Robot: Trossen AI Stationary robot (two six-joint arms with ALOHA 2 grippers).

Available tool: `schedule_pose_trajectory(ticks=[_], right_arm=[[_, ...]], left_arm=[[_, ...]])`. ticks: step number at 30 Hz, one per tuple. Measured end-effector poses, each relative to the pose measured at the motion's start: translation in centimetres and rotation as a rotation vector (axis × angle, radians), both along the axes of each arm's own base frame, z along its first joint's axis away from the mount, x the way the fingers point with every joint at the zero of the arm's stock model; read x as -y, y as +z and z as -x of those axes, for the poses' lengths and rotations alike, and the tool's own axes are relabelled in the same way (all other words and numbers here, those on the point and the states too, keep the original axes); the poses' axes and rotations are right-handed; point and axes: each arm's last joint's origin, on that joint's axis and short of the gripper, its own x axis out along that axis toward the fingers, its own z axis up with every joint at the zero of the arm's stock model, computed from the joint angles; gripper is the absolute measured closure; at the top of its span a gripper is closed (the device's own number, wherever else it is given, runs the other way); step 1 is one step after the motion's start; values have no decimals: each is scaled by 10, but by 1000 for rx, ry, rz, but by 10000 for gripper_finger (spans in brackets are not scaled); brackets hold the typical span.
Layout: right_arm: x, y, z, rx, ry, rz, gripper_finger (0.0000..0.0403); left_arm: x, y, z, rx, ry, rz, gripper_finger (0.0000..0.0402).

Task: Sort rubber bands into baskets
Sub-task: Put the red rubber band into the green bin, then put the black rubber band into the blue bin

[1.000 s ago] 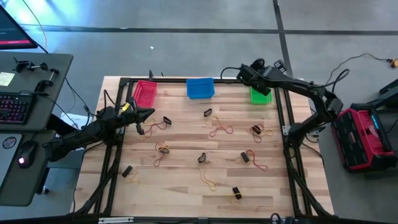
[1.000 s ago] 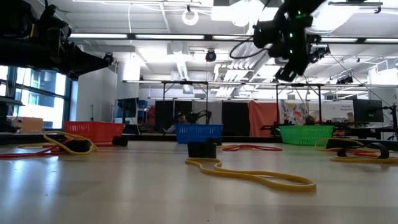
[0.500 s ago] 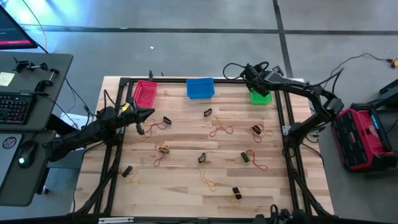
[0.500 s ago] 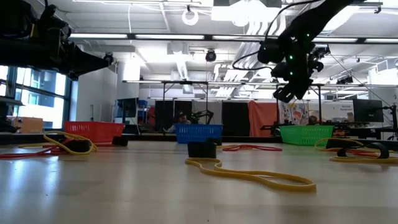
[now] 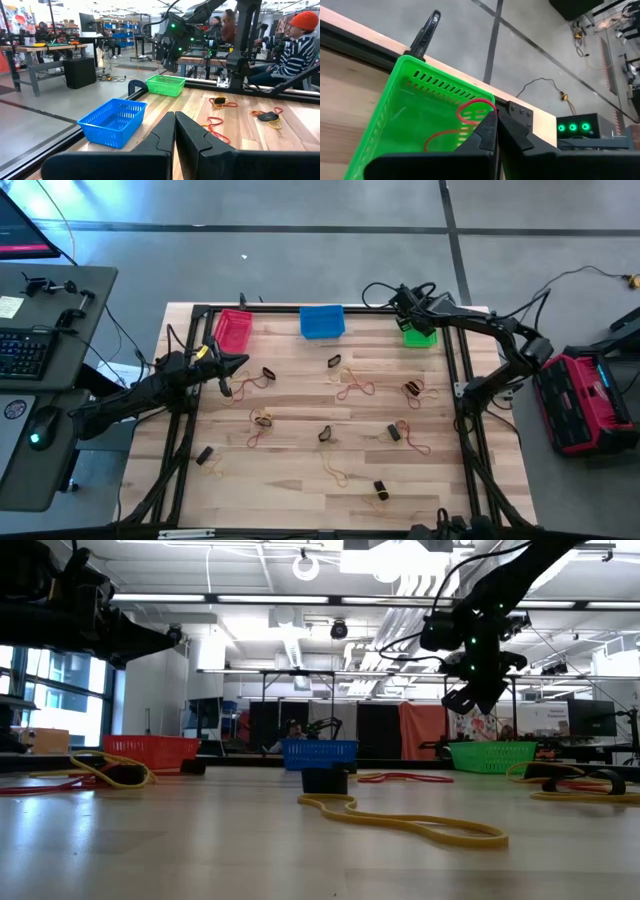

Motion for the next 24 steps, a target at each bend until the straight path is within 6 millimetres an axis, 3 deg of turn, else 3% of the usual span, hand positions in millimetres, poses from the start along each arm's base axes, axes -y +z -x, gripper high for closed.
schedule_pose_trajectory(ticks=[8,18,24], right_arm=[[0,0,0,22,-12,2,386],[-1,-1,-1,78,-31,-11,281],[-4,-1,-5,59,16,-36,286]], left_arm=[[0,0,0,0,0,0,399],[0,0,0,0,0,0,399],[0,0,0,0,0,0,399]])
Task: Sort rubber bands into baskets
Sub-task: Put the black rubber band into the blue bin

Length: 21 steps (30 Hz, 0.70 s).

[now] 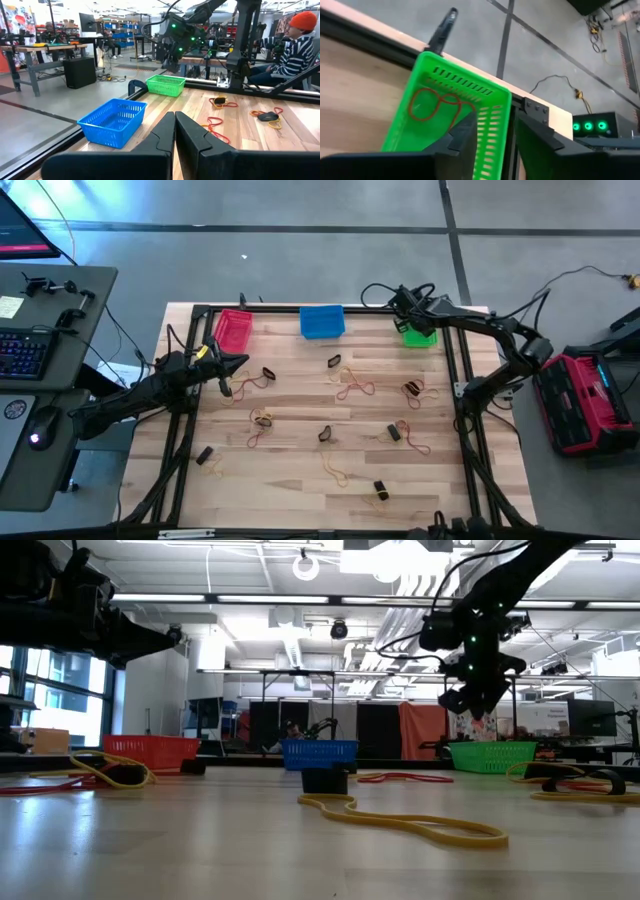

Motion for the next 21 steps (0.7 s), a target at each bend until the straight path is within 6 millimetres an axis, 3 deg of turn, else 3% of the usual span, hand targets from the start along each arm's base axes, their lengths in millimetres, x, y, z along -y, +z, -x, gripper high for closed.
schedule_pose_trajectory(ticks=[8,16,21], right_arm=[[-22,13,-17,26,136,38,394],[-47,51,-33,303,372,93,401],[-61,61,-56,456,595,91,402]], left_arm=[[0,0,0,0,1,0,399],[0,0,0,0,0,0,399],[0,0,0,0,1,0,399]])
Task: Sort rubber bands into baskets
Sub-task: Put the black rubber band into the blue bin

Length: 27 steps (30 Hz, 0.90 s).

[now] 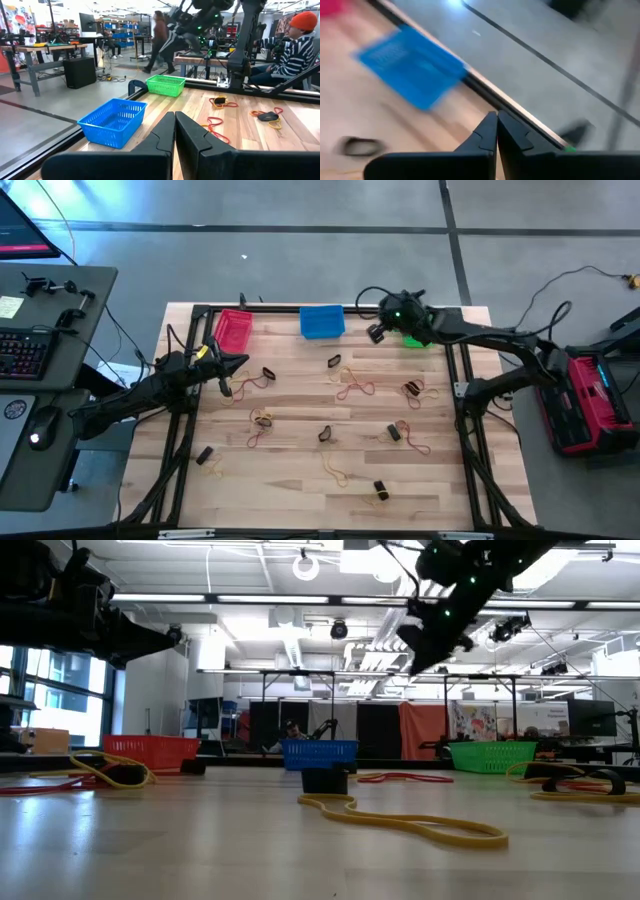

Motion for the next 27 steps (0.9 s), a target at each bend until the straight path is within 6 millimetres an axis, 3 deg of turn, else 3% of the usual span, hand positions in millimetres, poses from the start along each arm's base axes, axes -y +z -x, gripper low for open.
schedule_pose_trajectory(ticks=[10,18,27], right_arm=[[-18,-2,-46,174,274,89,403],[-22,-12,-68,269,465,66,403],[-10,-45,-80,230,382,-7,403]], left_arm=[[0,0,0,0,0,0,399],[0,0,0,0,0,0,399],[0,0,0,0,-1,0,399]])
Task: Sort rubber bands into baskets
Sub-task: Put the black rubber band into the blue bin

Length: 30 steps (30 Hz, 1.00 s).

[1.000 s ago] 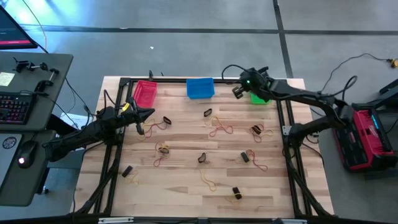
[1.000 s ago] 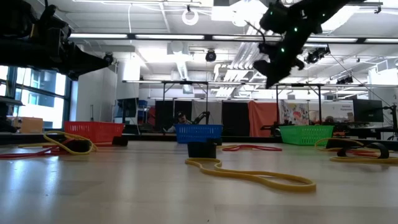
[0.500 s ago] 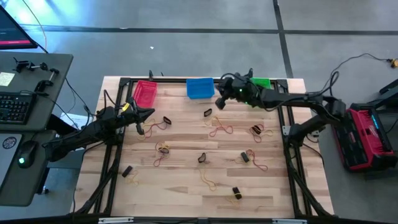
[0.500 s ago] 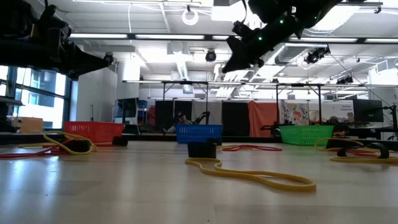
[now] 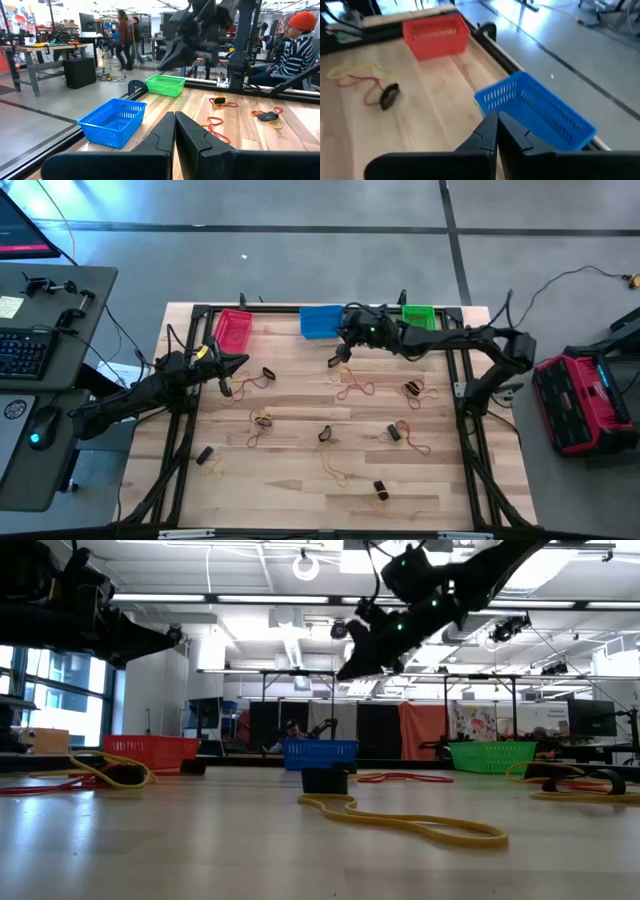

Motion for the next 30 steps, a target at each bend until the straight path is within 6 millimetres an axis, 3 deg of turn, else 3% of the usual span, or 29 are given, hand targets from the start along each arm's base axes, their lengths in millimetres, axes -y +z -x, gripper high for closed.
schedule_pose_trajectory(ticks=[16,24,30], right_arm=[[54,-33,9,43,-164,-129,403],[45,-34,4,-14,-103,-66,403],[18,-30,-5,-81,5,16,403]], left_arm=[[0,1,0,11,0,-4,399],[0,6,0,53,0,-22,399],[0,6,0,59,-1,-15,399]])
